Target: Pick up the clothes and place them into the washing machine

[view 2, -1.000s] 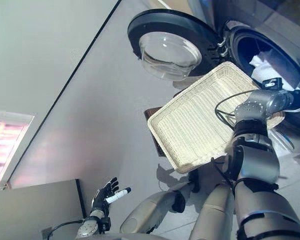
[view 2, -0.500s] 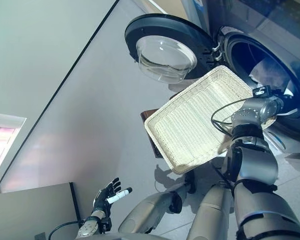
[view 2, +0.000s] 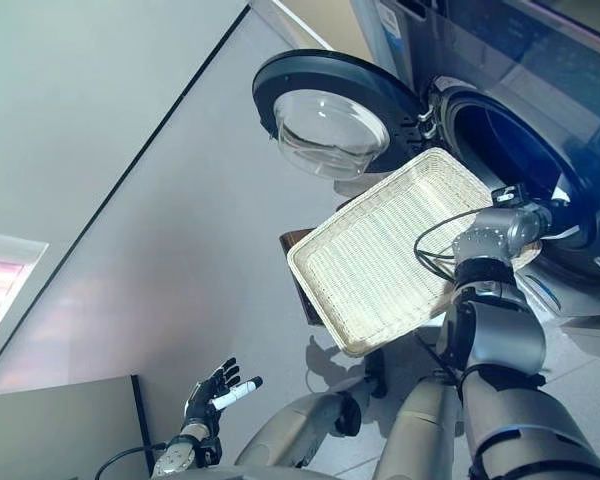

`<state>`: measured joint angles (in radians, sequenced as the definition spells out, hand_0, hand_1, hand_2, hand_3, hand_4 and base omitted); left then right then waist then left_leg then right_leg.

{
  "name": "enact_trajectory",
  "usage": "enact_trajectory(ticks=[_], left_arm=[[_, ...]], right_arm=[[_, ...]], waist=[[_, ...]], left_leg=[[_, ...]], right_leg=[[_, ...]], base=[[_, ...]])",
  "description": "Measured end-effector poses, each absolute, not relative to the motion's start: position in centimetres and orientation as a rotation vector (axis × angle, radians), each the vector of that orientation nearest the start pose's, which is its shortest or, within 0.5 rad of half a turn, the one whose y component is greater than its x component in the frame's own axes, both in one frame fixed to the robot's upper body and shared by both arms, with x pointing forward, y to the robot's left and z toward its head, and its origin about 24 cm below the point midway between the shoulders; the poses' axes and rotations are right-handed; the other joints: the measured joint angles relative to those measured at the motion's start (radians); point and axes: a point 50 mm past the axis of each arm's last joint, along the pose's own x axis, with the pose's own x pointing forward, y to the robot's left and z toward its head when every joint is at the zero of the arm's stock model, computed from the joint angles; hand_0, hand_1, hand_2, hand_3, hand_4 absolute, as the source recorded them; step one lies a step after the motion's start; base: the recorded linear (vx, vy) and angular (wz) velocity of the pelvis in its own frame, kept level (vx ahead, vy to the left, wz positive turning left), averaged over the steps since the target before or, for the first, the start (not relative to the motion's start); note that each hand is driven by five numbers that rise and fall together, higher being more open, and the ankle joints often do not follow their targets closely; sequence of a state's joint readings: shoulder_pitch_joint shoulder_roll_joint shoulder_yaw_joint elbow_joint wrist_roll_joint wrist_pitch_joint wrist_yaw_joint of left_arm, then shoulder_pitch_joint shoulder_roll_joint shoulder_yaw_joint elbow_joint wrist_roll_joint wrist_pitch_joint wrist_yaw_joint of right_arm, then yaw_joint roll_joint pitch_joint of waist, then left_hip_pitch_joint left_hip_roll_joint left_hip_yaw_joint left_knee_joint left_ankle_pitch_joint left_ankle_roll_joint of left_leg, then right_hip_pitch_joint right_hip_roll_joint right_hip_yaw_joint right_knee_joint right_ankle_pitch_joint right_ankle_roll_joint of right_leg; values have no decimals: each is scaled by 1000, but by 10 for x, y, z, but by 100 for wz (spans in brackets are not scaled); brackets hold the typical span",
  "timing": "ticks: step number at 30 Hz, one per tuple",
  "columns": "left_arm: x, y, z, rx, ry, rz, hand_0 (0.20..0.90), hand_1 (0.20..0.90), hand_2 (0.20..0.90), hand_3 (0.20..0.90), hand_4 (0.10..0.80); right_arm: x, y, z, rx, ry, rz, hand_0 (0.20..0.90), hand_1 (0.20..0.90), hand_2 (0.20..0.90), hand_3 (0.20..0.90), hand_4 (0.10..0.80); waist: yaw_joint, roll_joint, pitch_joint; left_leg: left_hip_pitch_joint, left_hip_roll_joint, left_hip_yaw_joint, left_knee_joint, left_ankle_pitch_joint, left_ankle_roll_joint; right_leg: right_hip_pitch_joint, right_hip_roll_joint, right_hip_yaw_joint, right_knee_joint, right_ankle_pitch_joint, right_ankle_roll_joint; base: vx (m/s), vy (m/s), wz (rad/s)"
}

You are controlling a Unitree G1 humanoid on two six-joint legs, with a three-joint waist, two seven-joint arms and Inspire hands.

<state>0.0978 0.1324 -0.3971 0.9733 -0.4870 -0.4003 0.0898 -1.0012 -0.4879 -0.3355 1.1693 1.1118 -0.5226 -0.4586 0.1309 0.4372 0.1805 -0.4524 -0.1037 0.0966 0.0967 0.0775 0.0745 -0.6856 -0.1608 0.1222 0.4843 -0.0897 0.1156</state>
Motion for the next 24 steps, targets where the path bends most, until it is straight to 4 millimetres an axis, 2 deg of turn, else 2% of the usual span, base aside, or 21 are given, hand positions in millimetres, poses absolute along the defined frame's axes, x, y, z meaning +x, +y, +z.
enact_trajectory(ticks=[2, 6, 8, 9, 10, 12, 13, 15, 16, 17, 18, 20, 21, 22, 24], left_arm=[[124, 158, -139, -111, 726, 91, 900, 900, 900, 900, 800], [120, 159, -141, -106, 741, 94, 900, 900, 900, 900, 800], [119, 159, -141, -96, 742, 89, 900, 900, 900, 900, 800], [120, 160, -141, -103, 741, 103, 900, 900, 900, 900, 800], [120, 161, -141, -102, 740, 108, 900, 900, 900, 900, 800], [117, 164, -143, -89, 757, 115, 900, 900, 900, 900, 800], [115, 165, -144, -87, 765, 121, 900, 900, 900, 900, 800], [115, 168, -145, -80, 779, 131, 900, 900, 900, 900, 800], [114, 169, -145, -77, 782, 134, 900, 900, 900, 900, 800], [111, 171, -146, -68, 793, 141, 900, 900, 900, 900, 800], [108, 174, -148, -64, 809, 158, 900, 900, 900, 900, 800], [103, 177, -152, -45, 845, 167, 900, 900, 900, 900, 800], [101, 177, -154, -43, 869, 175, 900, 900, 900, 900, 800], [95, 180, -156, -26, 893, 182, 900, 900, 900, 900, 800], [83, 187, -159, 9, 934, 192, 900, 900, 900, 900, 800]], right_arm=[[357, -335, 150, 978, -341, -1032, 900, 900, 900, 900, 800], [355, -333, 125, 781, -183, -1009, 900, 900, 900, 900, 800], [350, -333, 107, 682, -105, -993, 900, 900, 900, 900, 800], [345, -331, 92, 629, -42, -987, 900, 900, 900, 900, 800], [338, -333, 79, 596, 0, -996, 900, 900, 900, 900, 800], [325, -325, 45, 545, 109, -978, 900, 900, 900, 900, 800], [320, -317, 29, 524, 167, -964, 900, 900, 900, 900, 800], [297, -311, -6, 432, 285, -934, 900, 900, 900, 900, 800], [291, -309, -15, 421, 313, -931, 900, 900, 900, 900, 800], [277, -303, -32, 408, 375, -926, 900, 900, 900, 900, 800], [267, -297, -45, 400, 420, -916, 900, 900, 900, 900, 800], [254, -290, -60, 389, 469, -899, 900, 900, 900, 900, 800], [240, -292, -70, 374, 502, -902, 900, 900, 900, 900, 800], [224, -291, -83, 360, 561, -908, 900, 900, 900, 900, 800], [203, -286, -98, 349, 623, -906, 900, 900, 900, 900, 800]], waist=[[-1, -1, -1], [-4, -12, -21], [-2, -23, -36], [-7, -35, -32], [-5, -43, -33], [-6, -65, -40], [-9, -87, -39], [-13, -117, -43], [-12, -119, -47], [-11, -145, -45], [-10, -152, -56], [-21, -184, -56], [-25, -182, -62], [-32, -212, -60], [-32, -250, -91]], left_leg=[[2, 2, 0, 1, 0, 0], [11, 5, -4, 2, 0, 0], [11, 8, -8, 3, 0, -1], [21, 12, -14, 6, 1, -2], [35, 15, -16, 6, -1, -5], [58, 28, -22, 6, -7, -15], [61, 33, -22, 7, -14, -26], [86, 44, -50, 5, -14, -38], [93, 46, -54, 5, -14, -38], [110, 55, -63, 2, -17, -46], [118, 60, -70, 1, -19, -51], [127, 73, -79, -4, -16, -57], [155, 76, -93, -16, -12, -60], [198, 84, -104, -32, -12, -61], [225, 91, -103, -46, -17, -64]], right_leg=[[3, 3, -1, 1, 0, 0], [14, 4, -7, -1, -3, -5], [18, 6, -12, -1, -4, -6], [35, 7, -23, -4, -4, -7], [51, 8, -28, -7, -7, -11], [83, 17, -39, -20, -13, -21], [87, 21, -47, -19, -14, -23], [128, 25, -75, -27, -17, -33], [139, 25, -82, -31, -18, -37], [160, 32, -94, -39, -17, -42], [176, 33, -102, -47, -19, -47], [200, 39, -125, -67, -11, -52], [241, 39, -143, -87, -9, -51], [287, 42, -160, -108, -13, -57], [317, 50, -164, -123, -17, -61]], base=[[-8, -17, 1], [2, -13, 1], [10, -70, 6], [13, -80, 9], [13, -60, 4], [43, -103, -3], [66, -151, 4], [55, -121, 19], [24, -73, 19], [32, -85, 12], [111, -113, 9], [147, -129, 16], [111, -72, 27], [78, -41, 22], [55, -35, 0]])
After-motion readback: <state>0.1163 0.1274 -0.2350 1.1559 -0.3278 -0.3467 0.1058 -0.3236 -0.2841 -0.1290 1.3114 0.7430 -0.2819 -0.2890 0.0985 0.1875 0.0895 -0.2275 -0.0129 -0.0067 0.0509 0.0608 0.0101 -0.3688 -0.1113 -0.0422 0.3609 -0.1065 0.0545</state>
